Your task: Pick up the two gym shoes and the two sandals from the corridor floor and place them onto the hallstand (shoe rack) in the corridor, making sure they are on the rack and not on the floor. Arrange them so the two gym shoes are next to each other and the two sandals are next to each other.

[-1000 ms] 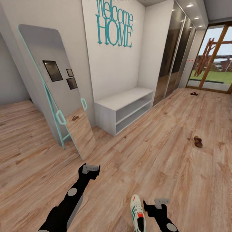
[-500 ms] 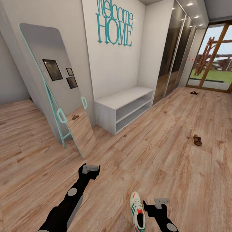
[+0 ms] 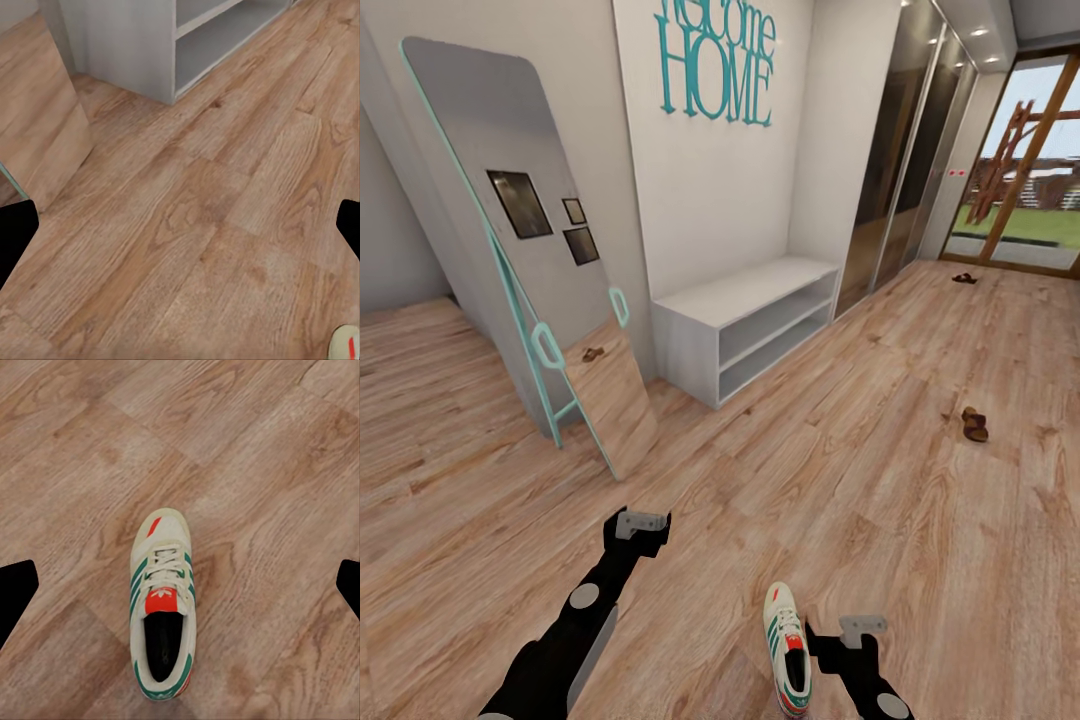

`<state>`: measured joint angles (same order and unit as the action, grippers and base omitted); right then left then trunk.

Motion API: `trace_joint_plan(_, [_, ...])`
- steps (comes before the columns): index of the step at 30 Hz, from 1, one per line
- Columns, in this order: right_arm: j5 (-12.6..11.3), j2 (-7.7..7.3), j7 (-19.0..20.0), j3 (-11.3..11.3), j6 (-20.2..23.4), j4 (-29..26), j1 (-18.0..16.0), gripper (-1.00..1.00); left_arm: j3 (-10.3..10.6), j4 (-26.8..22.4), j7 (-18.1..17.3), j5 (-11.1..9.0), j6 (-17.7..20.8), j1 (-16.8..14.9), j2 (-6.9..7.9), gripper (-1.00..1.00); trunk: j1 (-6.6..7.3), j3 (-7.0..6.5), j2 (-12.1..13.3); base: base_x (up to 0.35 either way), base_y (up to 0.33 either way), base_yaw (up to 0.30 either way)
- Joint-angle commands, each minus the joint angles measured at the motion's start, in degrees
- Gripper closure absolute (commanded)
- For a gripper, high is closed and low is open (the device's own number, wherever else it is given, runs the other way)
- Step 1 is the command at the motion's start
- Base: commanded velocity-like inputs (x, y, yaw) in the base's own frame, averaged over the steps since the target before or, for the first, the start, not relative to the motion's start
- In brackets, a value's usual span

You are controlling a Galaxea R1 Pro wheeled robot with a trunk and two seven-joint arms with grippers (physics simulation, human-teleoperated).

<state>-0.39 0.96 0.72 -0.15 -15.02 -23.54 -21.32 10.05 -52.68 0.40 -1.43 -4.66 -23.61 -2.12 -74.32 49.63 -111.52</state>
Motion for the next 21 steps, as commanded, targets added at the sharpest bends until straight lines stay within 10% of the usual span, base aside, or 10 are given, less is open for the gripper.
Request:
trace_joint_plan(1, [-0.05,0.01,0.07,-0.02,-0.19,0.05,-0.03,-1.00,0.06,0.03,0.04,-0.15,-0.17,-0.03,0.01,-1.00,-0.22,0.33,-0.44,0.000,0.000,0.000])
trace_joint_plan(21, [-0.01,0.00,0.07,0.06,-0.19,-0.01,-0.03,-1.00,0.06,0.03,0.04,-0.15,-0.17,-0.03,0.01,-1.00,-4.61,5.80,-8.46,0.000,0.000,0.026])
